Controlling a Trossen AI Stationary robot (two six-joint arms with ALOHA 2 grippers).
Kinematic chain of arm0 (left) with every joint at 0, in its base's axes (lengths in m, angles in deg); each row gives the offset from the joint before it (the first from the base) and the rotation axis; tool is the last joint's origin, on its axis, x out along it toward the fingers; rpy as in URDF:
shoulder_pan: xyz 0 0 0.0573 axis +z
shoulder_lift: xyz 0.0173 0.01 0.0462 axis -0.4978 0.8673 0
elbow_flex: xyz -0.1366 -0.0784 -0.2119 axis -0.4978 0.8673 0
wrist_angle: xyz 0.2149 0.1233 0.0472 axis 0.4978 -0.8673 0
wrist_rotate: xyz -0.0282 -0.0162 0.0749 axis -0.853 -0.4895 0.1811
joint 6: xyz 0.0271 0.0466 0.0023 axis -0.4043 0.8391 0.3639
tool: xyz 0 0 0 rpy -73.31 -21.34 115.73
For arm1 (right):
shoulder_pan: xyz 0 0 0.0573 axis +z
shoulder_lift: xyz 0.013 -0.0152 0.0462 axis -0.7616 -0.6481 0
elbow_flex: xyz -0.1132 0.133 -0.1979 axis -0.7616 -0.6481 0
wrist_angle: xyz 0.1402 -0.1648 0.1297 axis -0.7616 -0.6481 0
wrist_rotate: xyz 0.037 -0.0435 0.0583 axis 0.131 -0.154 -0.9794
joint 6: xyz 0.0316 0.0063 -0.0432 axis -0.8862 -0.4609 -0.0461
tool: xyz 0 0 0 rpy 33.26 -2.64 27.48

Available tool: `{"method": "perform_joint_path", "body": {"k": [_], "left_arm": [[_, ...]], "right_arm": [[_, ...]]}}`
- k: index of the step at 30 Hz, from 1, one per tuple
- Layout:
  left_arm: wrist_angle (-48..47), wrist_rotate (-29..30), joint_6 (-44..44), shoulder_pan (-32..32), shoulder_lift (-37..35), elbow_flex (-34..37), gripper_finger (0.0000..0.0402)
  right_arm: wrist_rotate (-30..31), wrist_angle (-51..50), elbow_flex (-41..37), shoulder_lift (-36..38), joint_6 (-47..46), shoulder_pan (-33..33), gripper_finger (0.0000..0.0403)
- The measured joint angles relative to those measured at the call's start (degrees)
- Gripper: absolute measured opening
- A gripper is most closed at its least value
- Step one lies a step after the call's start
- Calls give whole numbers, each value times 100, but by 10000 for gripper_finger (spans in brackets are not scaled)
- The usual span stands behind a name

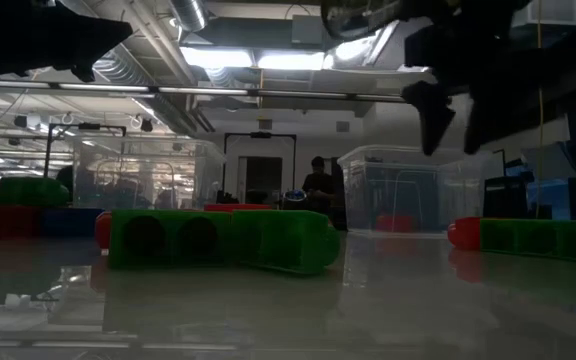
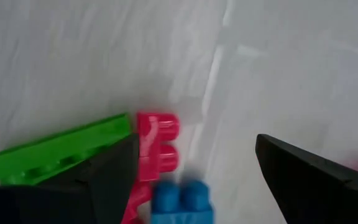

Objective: Sort blocks
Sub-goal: Put the red game piece into the top right transparent bin

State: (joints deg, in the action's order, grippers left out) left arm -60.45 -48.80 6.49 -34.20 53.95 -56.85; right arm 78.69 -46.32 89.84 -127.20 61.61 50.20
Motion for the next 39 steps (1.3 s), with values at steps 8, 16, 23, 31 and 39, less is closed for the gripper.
{"method": "perform_joint_path", "body": {"k": [8, 16, 23, 31, 39], "left_arm": [[2, 0, 0, -1, 0, 0, 4], [2, 0, 0, 1, 0, 0, 4], [2, 1, 0, 0, 0, 0, 4], [2, 0, 0, 0, 0, 0, 4], [0, 2, 2, 1, 0, 0, 4]], "right_arm": [[-196, 581, -837, 0, -367, -23, 324], [-35, 1382, -1460, 0, -480, -23, 324], [154, 1647, -1705, 0, -476, -23, 324], [227, 2166, -2035, 0, -475, -23, 323], [367, 2204, -2043, -69, -475, -23, 261]]}}
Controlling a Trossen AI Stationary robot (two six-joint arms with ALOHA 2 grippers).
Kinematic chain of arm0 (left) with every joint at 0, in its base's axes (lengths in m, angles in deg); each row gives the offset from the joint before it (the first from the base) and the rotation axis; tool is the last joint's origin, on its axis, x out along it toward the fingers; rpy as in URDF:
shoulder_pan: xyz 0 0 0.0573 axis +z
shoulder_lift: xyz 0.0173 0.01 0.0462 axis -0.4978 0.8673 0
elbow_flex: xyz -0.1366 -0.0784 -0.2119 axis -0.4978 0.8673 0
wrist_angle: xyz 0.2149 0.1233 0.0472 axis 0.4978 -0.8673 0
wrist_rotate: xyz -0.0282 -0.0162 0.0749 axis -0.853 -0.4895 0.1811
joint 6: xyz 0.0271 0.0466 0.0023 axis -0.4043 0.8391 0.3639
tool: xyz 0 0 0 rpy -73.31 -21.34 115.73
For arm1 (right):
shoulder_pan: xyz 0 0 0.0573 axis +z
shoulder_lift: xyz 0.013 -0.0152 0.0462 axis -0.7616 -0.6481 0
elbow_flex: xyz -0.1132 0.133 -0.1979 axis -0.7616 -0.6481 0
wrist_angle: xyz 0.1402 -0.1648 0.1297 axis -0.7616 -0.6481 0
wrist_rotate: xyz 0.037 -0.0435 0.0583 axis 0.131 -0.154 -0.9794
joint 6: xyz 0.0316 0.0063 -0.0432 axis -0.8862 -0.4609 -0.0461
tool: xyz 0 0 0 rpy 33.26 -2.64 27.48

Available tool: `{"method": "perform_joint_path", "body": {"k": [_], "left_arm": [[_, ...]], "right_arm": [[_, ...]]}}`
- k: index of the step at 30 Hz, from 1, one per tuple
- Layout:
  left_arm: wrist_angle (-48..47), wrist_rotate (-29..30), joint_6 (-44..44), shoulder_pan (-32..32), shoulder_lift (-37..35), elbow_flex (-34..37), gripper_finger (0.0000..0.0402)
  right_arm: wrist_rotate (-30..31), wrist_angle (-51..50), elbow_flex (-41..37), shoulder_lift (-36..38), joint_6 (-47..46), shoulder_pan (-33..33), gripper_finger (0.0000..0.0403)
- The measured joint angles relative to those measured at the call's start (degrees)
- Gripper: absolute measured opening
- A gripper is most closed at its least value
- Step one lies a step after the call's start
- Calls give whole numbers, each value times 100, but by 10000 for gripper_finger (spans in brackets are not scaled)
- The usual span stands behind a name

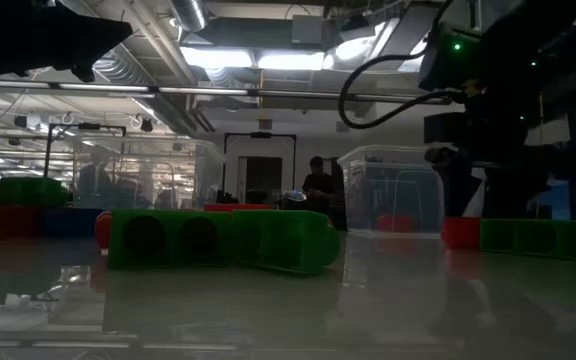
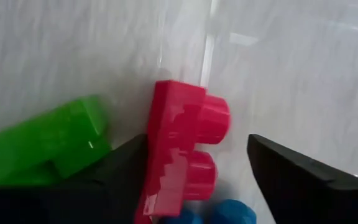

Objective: Sort blocks
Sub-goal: Put the red game piece into the top right transparent bin

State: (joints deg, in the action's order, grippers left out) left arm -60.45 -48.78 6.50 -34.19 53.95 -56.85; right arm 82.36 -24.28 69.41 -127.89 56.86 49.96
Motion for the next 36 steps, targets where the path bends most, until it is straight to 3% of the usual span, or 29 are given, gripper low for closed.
{"method": "perform_joint_path", "body": {"k": [6, 11, 25, 36], "left_arm": [[-2, -1, 4, 0, 0, 0, 4], [2, 2, 12, 0, 0, 0, 4], [2, 2, 0, 0, 0, 0, 4], [4, 2, -2, 0, 0, 0, 4]], "right_arm": [[2, 47, 17, -383, 12, 0, 197], [24, 71, 34, -532, 20, 0, 167], [105, -660, 834, -428, 324, 0, 163], [754, -1991, 2476, -363, 1015, -59, 148]]}}
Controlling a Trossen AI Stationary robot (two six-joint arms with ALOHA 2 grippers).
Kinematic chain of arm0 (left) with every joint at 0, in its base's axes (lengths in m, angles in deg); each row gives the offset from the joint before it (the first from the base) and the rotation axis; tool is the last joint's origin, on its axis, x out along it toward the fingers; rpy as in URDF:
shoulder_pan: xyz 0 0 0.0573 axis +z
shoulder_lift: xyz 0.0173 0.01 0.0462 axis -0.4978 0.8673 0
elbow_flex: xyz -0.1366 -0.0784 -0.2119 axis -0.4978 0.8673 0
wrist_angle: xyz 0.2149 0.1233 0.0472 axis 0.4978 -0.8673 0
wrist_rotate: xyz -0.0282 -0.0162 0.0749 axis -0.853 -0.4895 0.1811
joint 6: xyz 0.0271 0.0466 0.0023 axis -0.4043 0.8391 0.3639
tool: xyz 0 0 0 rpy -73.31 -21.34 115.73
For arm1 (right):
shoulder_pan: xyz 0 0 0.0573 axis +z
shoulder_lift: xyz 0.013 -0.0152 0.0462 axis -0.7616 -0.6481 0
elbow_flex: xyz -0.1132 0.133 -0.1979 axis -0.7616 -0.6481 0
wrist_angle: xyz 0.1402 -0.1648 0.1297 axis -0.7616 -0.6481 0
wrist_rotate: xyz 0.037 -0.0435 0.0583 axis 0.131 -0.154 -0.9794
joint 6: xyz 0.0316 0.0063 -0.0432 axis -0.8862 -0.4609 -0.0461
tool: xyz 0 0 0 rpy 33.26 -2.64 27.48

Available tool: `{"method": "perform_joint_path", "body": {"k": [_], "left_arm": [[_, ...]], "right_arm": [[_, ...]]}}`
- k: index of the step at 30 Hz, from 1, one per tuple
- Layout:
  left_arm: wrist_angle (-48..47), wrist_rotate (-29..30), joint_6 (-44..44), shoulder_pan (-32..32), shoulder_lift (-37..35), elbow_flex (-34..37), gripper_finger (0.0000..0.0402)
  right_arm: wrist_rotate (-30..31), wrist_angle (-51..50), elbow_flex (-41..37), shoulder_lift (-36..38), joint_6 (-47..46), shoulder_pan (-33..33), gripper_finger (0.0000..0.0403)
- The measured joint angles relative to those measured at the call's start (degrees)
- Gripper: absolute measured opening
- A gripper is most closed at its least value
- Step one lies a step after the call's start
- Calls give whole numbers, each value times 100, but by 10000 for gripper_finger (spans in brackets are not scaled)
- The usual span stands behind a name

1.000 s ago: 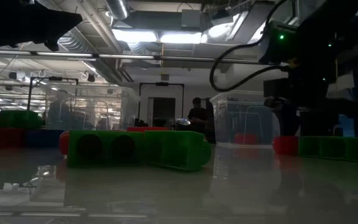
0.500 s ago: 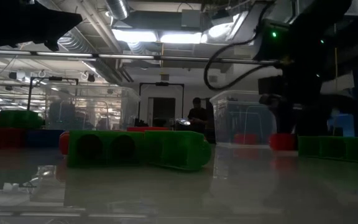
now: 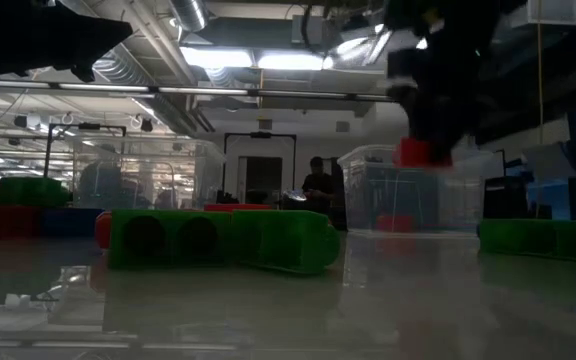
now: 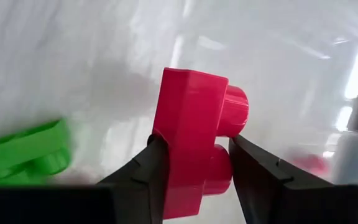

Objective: Sort blocks
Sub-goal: Put the red game piece into the top right transparent bin

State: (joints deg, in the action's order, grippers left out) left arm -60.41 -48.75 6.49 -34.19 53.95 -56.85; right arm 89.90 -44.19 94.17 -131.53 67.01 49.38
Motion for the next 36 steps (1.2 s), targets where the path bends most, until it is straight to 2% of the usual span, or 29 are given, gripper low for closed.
{"method": "perform_joint_path", "body": {"k": [8, 14, 19, 25, 31, 36], "left_arm": [[0, 0, -2, 0, 0, 0, 4], [0, 0, -2, 0, 0, 0, 4], [0, 0, -2, 0, 0, 0, 4], [-2, 0, -2, 0, 0, 0, 4], [-4, 0, 31, 0, 0, 0, 4], [-7, 0, 39, 0, 0, 0, 4]], "right_arm": [[322, -597, 1015, 1, 458, -604, 146], [642, -773, 1402, 5, 968, -1418, 146], [617, -684, 1452, 7, 1399, -2307, 146], [189, -456, 1452, 7, 1566, -3155, 146], [181, -221, 1452, -13, 1566, -3532, 147], [186, -245, 1452, -35, 1566, -3587, 150]]}}
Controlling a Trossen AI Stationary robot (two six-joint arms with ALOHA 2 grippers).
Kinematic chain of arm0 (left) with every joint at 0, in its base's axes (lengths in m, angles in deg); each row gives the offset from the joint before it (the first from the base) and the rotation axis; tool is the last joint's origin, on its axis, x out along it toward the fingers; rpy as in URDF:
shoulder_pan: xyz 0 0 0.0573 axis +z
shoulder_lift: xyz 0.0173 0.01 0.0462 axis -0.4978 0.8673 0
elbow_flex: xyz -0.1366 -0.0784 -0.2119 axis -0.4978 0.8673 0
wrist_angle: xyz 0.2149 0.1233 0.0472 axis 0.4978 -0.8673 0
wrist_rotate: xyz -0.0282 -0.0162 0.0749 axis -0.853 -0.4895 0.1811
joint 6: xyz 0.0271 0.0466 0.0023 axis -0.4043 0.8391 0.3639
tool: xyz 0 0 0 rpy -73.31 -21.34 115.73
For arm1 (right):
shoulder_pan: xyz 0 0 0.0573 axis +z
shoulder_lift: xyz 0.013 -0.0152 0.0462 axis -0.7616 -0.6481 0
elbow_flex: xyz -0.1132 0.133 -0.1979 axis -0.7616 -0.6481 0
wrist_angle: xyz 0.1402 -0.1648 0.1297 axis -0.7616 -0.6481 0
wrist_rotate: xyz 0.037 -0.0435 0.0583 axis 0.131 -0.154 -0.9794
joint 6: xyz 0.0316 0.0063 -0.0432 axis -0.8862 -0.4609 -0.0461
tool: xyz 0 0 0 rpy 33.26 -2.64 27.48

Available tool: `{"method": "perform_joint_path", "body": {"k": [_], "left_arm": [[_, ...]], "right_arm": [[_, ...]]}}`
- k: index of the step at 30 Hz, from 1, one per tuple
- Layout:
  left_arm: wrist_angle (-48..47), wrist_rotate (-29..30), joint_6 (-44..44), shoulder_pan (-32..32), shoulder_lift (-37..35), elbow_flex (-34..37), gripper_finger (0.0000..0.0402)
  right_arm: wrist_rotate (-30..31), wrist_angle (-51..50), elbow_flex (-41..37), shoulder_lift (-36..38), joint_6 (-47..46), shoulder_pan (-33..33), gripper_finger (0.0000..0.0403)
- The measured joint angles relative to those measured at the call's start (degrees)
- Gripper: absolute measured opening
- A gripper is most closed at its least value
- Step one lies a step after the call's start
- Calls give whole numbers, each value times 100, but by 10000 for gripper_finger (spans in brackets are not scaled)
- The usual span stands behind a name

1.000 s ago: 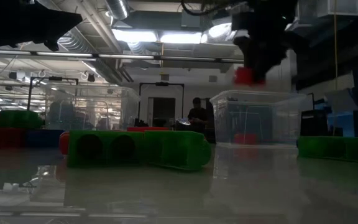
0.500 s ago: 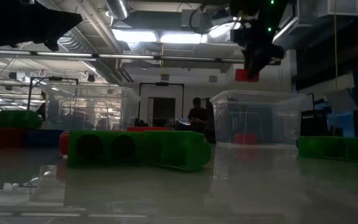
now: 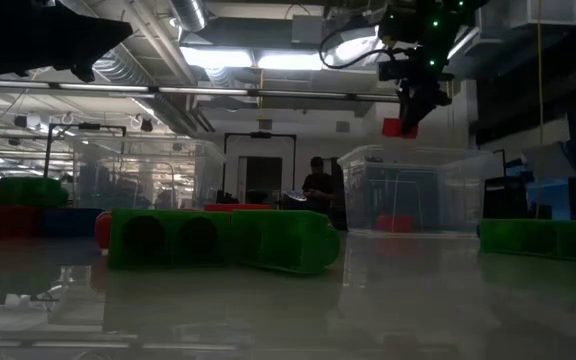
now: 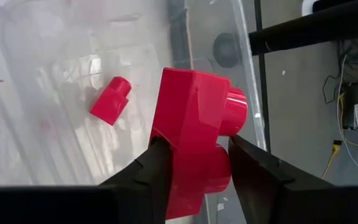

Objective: Sort blocks
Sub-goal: Put the red game piece into the top right transparent bin

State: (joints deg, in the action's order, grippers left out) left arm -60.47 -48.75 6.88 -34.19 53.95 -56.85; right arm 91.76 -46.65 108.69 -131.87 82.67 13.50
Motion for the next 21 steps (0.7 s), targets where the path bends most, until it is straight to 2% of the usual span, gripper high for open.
{"method": "perform_joint_path", "body": {"k": [11, 16, 21], "left_arm": [[0, 0, -13, 0, 0, 0, 4], [2, 0, -33, 0, 0, 0, 4], [2, 0, -32, 0, 0, 0, 4]], "right_arm": [[2, -175, 0, -20, -9, 7, 266], [-50, -429, 0, 26, -22, 127, 273], [-310, -952, 4, 241, -361, 637, 260]]}}
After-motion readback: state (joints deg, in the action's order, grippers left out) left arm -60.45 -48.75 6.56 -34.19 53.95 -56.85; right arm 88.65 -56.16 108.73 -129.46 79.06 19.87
